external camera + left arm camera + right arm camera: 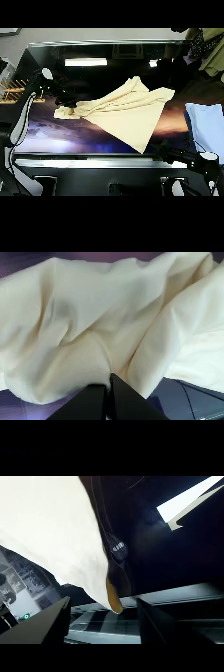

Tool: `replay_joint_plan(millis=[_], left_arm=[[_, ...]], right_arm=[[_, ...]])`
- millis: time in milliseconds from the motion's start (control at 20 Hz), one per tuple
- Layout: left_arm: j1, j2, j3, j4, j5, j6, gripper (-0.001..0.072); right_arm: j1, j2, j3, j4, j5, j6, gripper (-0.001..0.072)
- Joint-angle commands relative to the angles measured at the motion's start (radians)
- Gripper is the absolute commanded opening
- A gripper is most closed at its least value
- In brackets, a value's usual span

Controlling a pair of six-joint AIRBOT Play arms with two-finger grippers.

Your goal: Fold the clothes and pants, and hang the long-sleeved shirts on hangers.

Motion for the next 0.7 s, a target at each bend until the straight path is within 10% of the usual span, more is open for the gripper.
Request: replay_joint_plan(millis=[0, 650], left_arm=[[0.0, -0.001, 0.0, 0.0, 0.006, 0.004, 0.0015], [0.018, -0.001, 0.0, 0.0, 0.006, 0.005, 0.0015]], right_arm=[[0.046, 0.001, 0.005, 0.026, -0.044, -0.01, 0.0474], [0.54, -0.154, 0.085, 0.076, -0.357, 0.213, 0.0472]])
